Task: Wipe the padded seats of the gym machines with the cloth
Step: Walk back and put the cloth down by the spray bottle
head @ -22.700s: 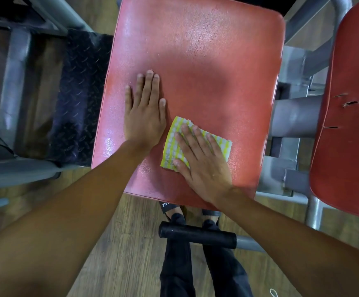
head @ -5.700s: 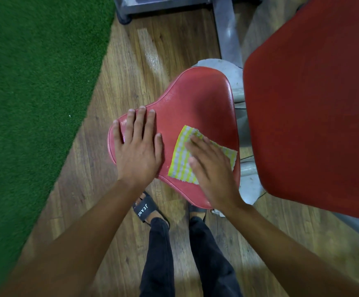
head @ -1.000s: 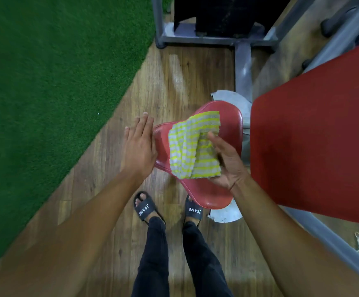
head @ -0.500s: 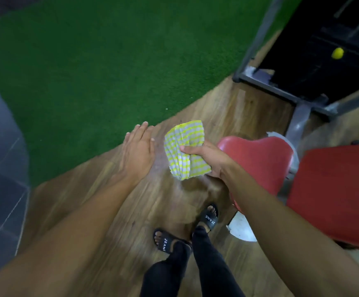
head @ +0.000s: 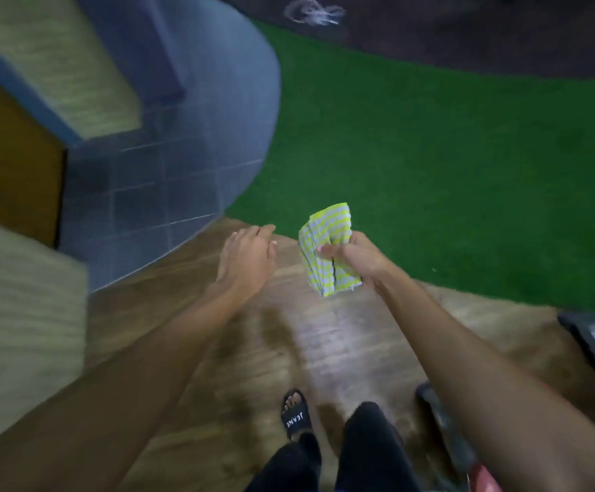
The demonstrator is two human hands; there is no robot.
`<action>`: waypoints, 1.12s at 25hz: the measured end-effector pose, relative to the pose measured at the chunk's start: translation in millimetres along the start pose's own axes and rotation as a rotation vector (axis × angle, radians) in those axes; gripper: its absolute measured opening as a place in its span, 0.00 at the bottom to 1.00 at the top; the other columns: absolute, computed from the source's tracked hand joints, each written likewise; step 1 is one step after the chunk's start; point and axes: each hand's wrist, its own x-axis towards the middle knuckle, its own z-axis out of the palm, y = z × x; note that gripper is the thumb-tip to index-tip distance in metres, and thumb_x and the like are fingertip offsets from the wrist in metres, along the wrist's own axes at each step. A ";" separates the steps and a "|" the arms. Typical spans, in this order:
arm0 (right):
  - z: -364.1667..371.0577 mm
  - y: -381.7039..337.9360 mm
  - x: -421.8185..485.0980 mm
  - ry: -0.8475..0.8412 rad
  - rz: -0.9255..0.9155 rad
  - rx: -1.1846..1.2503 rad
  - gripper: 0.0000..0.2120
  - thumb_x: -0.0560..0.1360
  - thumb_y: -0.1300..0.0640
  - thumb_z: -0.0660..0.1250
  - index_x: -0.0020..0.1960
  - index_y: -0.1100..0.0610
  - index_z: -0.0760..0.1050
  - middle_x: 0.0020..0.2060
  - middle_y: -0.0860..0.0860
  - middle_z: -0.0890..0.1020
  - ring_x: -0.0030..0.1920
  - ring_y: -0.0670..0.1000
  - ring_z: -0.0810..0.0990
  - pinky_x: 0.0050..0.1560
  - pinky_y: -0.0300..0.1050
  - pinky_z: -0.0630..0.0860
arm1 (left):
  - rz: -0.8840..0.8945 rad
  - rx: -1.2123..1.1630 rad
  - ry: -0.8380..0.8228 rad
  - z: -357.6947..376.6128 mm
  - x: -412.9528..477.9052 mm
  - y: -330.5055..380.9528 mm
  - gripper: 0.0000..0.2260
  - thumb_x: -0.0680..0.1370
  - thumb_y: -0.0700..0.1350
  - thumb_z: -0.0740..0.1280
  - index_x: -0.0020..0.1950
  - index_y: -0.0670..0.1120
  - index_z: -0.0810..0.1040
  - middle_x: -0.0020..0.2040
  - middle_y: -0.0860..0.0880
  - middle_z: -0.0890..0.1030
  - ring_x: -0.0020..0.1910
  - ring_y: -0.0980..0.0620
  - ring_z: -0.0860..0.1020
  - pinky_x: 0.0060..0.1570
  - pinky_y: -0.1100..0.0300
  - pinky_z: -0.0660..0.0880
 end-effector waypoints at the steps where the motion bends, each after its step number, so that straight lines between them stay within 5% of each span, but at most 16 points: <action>1: 29.2 -13.5 8.5 -0.052 -0.010 -0.057 0.08 0.74 0.64 0.70 0.53 0.60 0.81 0.44 0.56 0.86 0.42 0.54 0.85 0.43 0.49 0.82 | -0.074 0.000 0.026 -13.9 -8.5 -27.5 0.16 0.80 0.45 0.59 0.67 0.45 0.74 0.60 0.42 0.80 0.59 0.41 0.76 0.62 0.50 0.70; 7: 218.7 -65.2 50.7 -0.387 -0.001 -0.343 0.11 0.74 0.63 0.71 0.56 0.63 0.79 0.46 0.59 0.85 0.46 0.59 0.85 0.51 0.60 0.81 | -0.584 -0.047 0.194 -75.6 -85.2 -170.9 0.14 0.80 0.46 0.60 0.63 0.46 0.76 0.58 0.43 0.80 0.58 0.41 0.77 0.58 0.50 0.72; 12: 382.7 -80.0 45.6 -0.751 -0.048 -0.595 0.10 0.76 0.61 0.69 0.55 0.63 0.80 0.45 0.57 0.86 0.43 0.55 0.86 0.42 0.46 0.81 | -1.017 -0.137 0.342 -110.6 -175.1 -257.4 0.14 0.78 0.45 0.60 0.63 0.47 0.75 0.60 0.44 0.80 0.60 0.41 0.77 0.60 0.51 0.71; 15: 476.1 -66.0 14.6 -0.984 -0.044 -0.734 0.08 0.75 0.61 0.70 0.53 0.60 0.80 0.48 0.57 0.86 0.47 0.55 0.86 0.47 0.50 0.83 | -1.286 -0.184 0.472 -129.1 -246.8 -276.8 0.15 0.78 0.44 0.60 0.65 0.48 0.75 0.60 0.46 0.79 0.59 0.41 0.77 0.58 0.51 0.71; 18: 549.9 -32.3 -36.9 -1.189 -0.032 -0.866 0.09 0.75 0.61 0.71 0.54 0.59 0.80 0.49 0.57 0.86 0.50 0.57 0.85 0.53 0.57 0.81 | -1.540 -0.177 0.590 -132.0 -327.8 -278.3 0.15 0.79 0.46 0.60 0.64 0.50 0.76 0.61 0.48 0.80 0.59 0.42 0.77 0.55 0.53 0.72; 25: 664.9 115.3 -215.4 -1.613 -0.013 -1.150 0.11 0.76 0.63 0.69 0.57 0.64 0.78 0.50 0.62 0.85 0.50 0.62 0.84 0.49 0.63 0.81 | -1.977 -0.157 0.814 -101.9 -556.1 -246.5 0.14 0.78 0.45 0.60 0.62 0.48 0.78 0.59 0.49 0.81 0.58 0.44 0.78 0.55 0.53 0.72; 28: 700.6 190.6 -310.3 -1.737 -0.075 -1.217 0.11 0.75 0.62 0.70 0.56 0.63 0.79 0.50 0.60 0.85 0.50 0.59 0.84 0.50 0.59 0.81 | -2.119 -0.132 0.882 -87.1 -665.8 -230.7 0.13 0.78 0.45 0.60 0.60 0.48 0.78 0.57 0.48 0.81 0.57 0.43 0.78 0.56 0.52 0.73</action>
